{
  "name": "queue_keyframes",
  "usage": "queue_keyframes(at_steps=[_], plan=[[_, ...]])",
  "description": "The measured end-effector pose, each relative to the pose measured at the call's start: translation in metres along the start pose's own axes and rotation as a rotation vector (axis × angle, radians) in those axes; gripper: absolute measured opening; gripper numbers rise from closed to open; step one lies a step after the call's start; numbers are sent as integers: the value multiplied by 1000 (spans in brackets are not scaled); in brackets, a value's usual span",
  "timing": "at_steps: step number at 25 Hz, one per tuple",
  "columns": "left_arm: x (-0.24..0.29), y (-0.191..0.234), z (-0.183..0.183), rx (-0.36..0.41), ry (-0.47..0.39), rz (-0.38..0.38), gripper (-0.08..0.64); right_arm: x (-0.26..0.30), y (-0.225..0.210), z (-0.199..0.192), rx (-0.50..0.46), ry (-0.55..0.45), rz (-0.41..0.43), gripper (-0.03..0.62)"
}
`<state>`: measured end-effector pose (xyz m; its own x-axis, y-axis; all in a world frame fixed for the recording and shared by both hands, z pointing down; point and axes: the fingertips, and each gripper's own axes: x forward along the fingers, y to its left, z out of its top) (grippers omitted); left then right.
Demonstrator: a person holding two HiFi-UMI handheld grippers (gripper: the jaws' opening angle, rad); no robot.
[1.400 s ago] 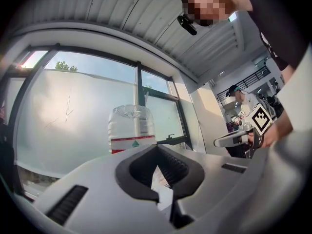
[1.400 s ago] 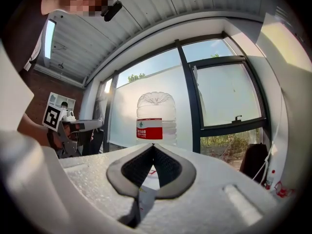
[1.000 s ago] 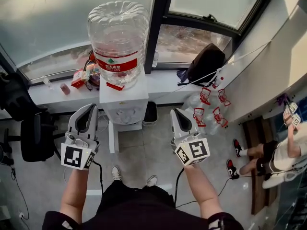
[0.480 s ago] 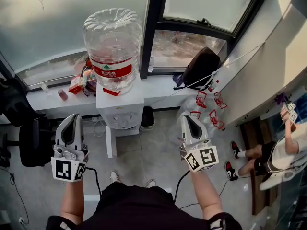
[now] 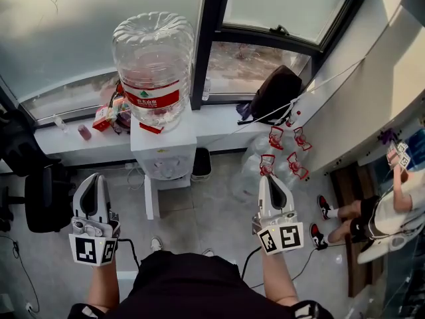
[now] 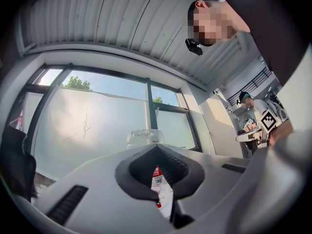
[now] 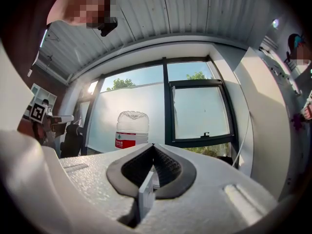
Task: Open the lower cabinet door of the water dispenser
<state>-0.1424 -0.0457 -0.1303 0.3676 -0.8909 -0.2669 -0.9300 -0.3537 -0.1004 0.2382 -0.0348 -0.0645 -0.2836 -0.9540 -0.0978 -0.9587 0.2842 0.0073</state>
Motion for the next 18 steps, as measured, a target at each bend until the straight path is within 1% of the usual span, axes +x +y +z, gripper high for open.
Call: queue_keyframes(at_steps=[3, 7, 11, 18], plan=[[-2, -4, -3, -13, 5, -2, 8, -5, -4, 3, -3, -14, -42, 5], [0, -4, -3, -27, -7, 0, 8, -10, -6, 4, -13, -3, -61, 5], [3, -5, -1, -34, -24, -5, 8, -11, -7, 5, -20, 4, -67, 5], [3, -10, -2, -45, -26, -30, 8, -8, 3, 8, -25, 3, -60, 5]])
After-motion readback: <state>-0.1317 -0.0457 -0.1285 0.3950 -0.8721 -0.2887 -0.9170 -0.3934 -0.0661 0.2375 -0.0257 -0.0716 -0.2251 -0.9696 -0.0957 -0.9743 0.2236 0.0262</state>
